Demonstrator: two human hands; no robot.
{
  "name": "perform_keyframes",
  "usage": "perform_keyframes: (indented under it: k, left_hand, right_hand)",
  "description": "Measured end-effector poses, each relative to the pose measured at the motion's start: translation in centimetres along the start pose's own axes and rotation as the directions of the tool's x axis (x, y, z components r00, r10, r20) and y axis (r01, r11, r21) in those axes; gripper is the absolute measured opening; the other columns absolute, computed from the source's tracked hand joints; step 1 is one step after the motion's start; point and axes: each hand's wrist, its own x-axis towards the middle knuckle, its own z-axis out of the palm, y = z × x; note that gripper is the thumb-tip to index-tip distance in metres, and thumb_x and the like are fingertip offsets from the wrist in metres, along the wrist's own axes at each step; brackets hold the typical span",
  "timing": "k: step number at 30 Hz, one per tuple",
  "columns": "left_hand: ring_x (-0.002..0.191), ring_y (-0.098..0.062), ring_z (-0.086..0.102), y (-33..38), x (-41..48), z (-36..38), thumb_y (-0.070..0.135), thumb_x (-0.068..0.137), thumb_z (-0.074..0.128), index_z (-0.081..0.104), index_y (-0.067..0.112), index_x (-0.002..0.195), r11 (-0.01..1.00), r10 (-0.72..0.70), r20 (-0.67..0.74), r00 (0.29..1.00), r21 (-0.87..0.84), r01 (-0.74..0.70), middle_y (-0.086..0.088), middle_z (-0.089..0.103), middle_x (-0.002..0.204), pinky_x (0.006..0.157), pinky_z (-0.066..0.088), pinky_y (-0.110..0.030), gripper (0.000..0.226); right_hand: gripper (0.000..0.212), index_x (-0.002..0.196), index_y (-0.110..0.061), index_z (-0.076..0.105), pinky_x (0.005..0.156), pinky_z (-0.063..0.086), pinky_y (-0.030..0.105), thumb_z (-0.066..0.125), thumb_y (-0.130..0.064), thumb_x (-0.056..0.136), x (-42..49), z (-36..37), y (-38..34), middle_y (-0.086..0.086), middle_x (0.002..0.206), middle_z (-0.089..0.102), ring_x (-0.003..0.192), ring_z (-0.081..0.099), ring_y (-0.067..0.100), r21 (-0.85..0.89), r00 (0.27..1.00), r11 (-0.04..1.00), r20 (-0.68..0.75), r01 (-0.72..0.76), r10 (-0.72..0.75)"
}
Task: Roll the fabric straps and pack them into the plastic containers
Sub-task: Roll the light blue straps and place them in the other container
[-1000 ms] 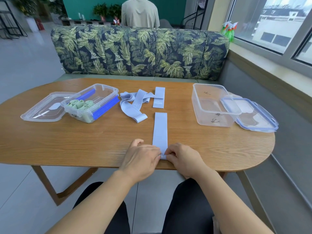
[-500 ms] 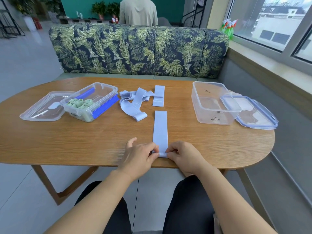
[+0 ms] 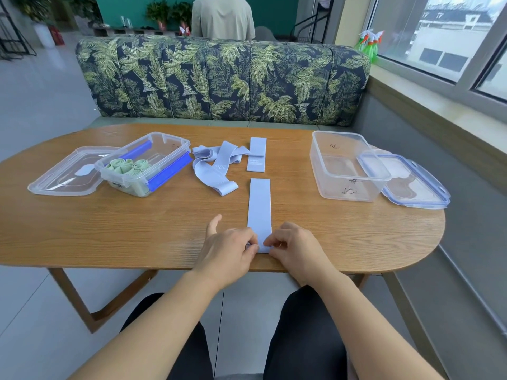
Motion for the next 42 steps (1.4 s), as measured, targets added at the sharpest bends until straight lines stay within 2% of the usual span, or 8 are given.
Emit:
perform_keyframes:
  k: [9, 12, 18, 23, 29, 34, 38, 42]
  left_hand:
    - [0.108, 0.000, 0.053, -0.1, 0.7, -0.8, 0.032, 0.097, 0.050, 0.062, 0.031, 0.110, 1.000, 0.020, 0.079, 0.997, 0.009, -0.021, 0.018, 0.063, 0.107, 0.116, -0.009, -0.033, 0.017]
    - [0.110, 0.001, 0.053, -0.3, 1.0, -0.7, 0.033, 0.098, 0.048, 0.062, 0.030, 0.110, 0.999, 0.037, 0.079, 0.996, 0.013, -0.038, 0.018, 0.063, 0.109, 0.115, -0.012, -0.032, 0.018]
    - [0.113, -0.001, 0.052, -0.3, 1.3, -0.5, 0.031, 0.100, 0.044, 0.064, 0.028, 0.111, 0.995, 0.072, 0.080, 0.994, 0.068, -0.077, 0.016, 0.062, 0.112, 0.117, -0.010, -0.034, 0.022]
    - [0.114, -0.003, 0.050, -0.5, 1.1, -0.3, 0.032, 0.100, 0.044, 0.063, 0.027, 0.114, 0.992, 0.097, 0.066, 0.993, 0.071, -0.102, 0.016, 0.060, 0.115, 0.116, -0.008, -0.034, 0.024]
    - [0.116, -0.002, 0.050, -0.7, 0.7, 0.0, 0.030, 0.092, 0.059, 0.059, 0.029, 0.121, 0.996, 0.044, -0.019, 0.999, -0.076, -0.046, 0.019, 0.057, 0.122, 0.115, 0.005, -0.031, 0.029]
    - [0.112, 0.001, 0.050, -1.0, 1.2, -0.1, 0.029, 0.092, 0.058, 0.062, 0.030, 0.112, 0.997, 0.050, -0.013, 0.999, -0.066, -0.051, 0.019, 0.060, 0.114, 0.110, 0.006, -0.029, 0.020]
    - [0.111, 0.001, 0.051, -1.1, 2.0, -0.2, 0.030, 0.097, 0.052, 0.064, 0.031, 0.108, 0.998, 0.059, 0.005, 0.998, -0.029, -0.058, 0.018, 0.064, 0.109, 0.110, 0.005, -0.028, 0.017]
    - [0.111, 0.000, 0.049, -1.2, 2.6, -0.3, 0.031, 0.099, 0.048, 0.064, 0.034, 0.108, 0.998, 0.068, 0.036, 0.997, 0.001, -0.068, 0.018, 0.064, 0.109, 0.107, 0.004, -0.027, 0.019]
  right_hand:
    - [0.022, 0.111, -0.021, 0.070, 0.081, 0.045, 0.032, 0.054, -0.021, 0.096, 1.0, -0.5, 0.3, -0.004, 0.094, 0.052, 0.090, 0.051, 0.014, -0.045, 0.995, 0.999, 0.099, -0.003, 0.008]
    - [0.021, 0.110, -0.021, 0.071, 0.076, 0.043, 0.029, 0.056, -0.022, 0.095, 0.8, -0.2, 0.7, -0.010, 0.086, 0.048, 0.084, 0.051, 0.012, -0.009, 0.999, 1.000, 0.049, -0.016, 0.017]
    - [0.017, 0.093, -0.029, 0.067, 0.077, 0.051, 0.031, 0.069, -0.017, 0.081, 0.3, 0.3, 0.8, -0.013, 0.093, 0.056, 0.071, 0.049, -0.001, 0.113, 0.998, 0.992, -0.031, -0.052, 0.055]
    - [0.012, 0.094, -0.028, 0.068, 0.082, 0.050, 0.036, 0.064, -0.019, 0.087, 0.9, 0.0, 0.8, -0.009, 0.095, 0.058, 0.080, 0.052, 0.008, 0.075, 0.998, 0.995, 0.017, -0.066, 0.065]
    - [0.014, 0.102, -0.023, 0.069, 0.083, 0.048, 0.035, 0.058, -0.022, 0.093, 1.9, -0.5, 0.8, -0.012, 0.090, 0.057, 0.088, 0.052, 0.011, 0.018, 0.994, 0.998, 0.089, -0.065, 0.063]
    - [0.017, 0.100, -0.022, 0.070, 0.079, 0.046, 0.033, 0.055, -0.019, 0.094, 2.2, -0.6, 0.9, -0.008, 0.095, 0.064, 0.087, 0.052, 0.010, 0.024, 0.993, 0.998, 0.103, -0.063, 0.060]
    - [0.017, 0.102, -0.020, 0.071, 0.080, 0.045, 0.030, 0.056, -0.018, 0.093, 2.1, -0.4, 1.1, -0.011, 0.092, 0.062, 0.088, 0.053, 0.009, 0.055, 0.996, 0.997, 0.068, -0.060, 0.056]
    - [0.019, 0.102, -0.023, 0.068, 0.074, 0.045, 0.026, 0.065, -0.017, 0.085, 1.4, 0.2, 1.3, -0.013, 0.087, 0.060, 0.074, 0.052, 0.001, 0.208, 0.993, 0.974, -0.057, -0.086, 0.100]
